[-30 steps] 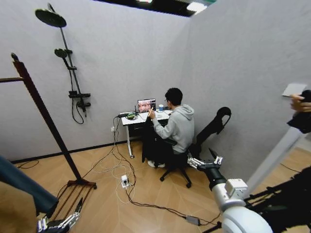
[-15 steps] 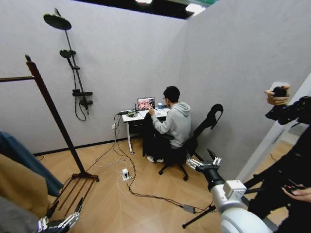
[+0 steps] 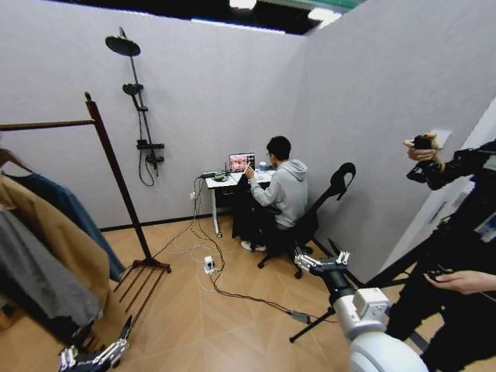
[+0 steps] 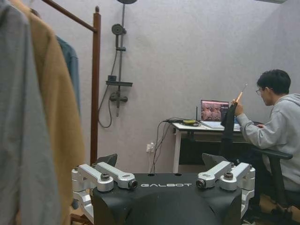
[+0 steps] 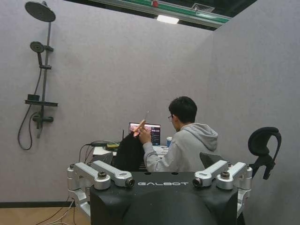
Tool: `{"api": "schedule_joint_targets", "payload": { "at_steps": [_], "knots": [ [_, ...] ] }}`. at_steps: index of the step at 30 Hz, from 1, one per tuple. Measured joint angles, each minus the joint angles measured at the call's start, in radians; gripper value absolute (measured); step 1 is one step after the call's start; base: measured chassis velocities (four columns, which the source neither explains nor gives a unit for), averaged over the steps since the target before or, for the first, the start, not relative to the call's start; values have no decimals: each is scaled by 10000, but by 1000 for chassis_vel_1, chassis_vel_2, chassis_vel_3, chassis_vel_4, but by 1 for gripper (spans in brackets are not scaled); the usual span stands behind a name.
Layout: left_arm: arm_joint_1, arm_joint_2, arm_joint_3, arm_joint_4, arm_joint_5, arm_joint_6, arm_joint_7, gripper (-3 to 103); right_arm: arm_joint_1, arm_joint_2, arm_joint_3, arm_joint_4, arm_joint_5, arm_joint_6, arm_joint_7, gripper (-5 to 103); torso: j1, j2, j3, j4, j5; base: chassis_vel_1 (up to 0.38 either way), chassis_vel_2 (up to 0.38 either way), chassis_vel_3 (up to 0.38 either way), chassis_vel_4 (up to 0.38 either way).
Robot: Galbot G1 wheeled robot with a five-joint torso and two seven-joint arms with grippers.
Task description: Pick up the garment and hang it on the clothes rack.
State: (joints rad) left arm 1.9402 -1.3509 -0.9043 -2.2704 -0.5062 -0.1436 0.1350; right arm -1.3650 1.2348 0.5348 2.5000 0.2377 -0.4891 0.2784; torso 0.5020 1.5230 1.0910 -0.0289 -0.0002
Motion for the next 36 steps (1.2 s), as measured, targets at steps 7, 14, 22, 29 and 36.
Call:
{"api": "schedule_joint_targets", "payload": {
  "at_steps": [7,14,22,29,36],
  "knots": [
    [0,0,0,-1,0,0,-2,100,122,-148,-184,0,-1,13,-1,100,1,-1,1,3,4,211,-26,-23,213],
    [0,0,0,0,1,0,-3,100,199,-162,-312,0,-6,13,-5,100,5,-2,3,4,0,180,-24,-22,176],
    [0,0,0,-1,0,0,-1,100,198,-188,-321,0,-14,14,-8,100,4,-2,1,1,4,123,-138,-135,130],
    [0,0,0,0,0,0,-1,100,187,-199,-351,0,-11,72,-11,100,2,-1,1,2,0,147,-140,-137,147],
    [0,0,0,0,0,0,0,100,134,-91,-483,0,-139,68,-18,100,2,0,1,0,2,103,-132,-139,111]
  ]
}}
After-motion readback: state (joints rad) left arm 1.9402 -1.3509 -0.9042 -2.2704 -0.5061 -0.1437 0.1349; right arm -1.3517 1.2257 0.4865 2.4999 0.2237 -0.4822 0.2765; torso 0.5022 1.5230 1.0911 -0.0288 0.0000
